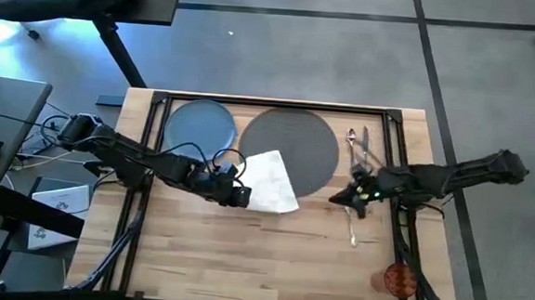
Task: Set table place
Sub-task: Fold the white table napkin
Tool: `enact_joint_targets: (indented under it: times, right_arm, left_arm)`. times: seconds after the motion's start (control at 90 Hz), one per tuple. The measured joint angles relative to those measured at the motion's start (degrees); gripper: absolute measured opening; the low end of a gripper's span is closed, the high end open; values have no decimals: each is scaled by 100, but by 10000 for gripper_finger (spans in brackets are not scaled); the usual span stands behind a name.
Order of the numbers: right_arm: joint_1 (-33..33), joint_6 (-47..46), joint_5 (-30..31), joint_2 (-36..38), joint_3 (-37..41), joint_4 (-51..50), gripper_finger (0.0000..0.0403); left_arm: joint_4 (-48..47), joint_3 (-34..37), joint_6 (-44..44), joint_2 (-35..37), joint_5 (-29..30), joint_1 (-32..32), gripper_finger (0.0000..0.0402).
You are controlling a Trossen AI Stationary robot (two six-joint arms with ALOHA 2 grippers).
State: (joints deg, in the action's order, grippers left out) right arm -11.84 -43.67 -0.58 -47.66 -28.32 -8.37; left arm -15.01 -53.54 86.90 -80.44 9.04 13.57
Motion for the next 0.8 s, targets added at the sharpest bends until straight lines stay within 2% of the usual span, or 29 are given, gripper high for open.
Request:
enact_joint_targets:
  times: [0.211,0.356,0.411,0.522,0.611,0.722,0.8]
  right_arm:
    - [19,1571,-456,-1840,-882,1262,1]
    - [-21,2753,-465,-2810,-1868,1223,24]
    - [-26,3098,-236,-3140,-2283,941,47]
    - [-41,3751,650,-3795,-3076,323,100]
    - [-57,4309,1037,-4281,-3580,77,130]
    - [-66,4669,1272,-4787,-4056,-194,139]
    - [-64,4627,1508,-5017,-4346,-472,118]
  left_arm:
    - [792,-6,-10,37,-16,-177,0]
    - [920,-4,-65,37,-18,-306,0]
    - [922,-2,-106,35,-54,-358,0]
    - [1016,-2,-186,35,-257,-440,0]
    - [1091,-2,-275,35,-333,-467,0]
    - [1150,-2,-311,35,-432,-505,0]
    - [1153,0,-364,35,-466,-504,0]
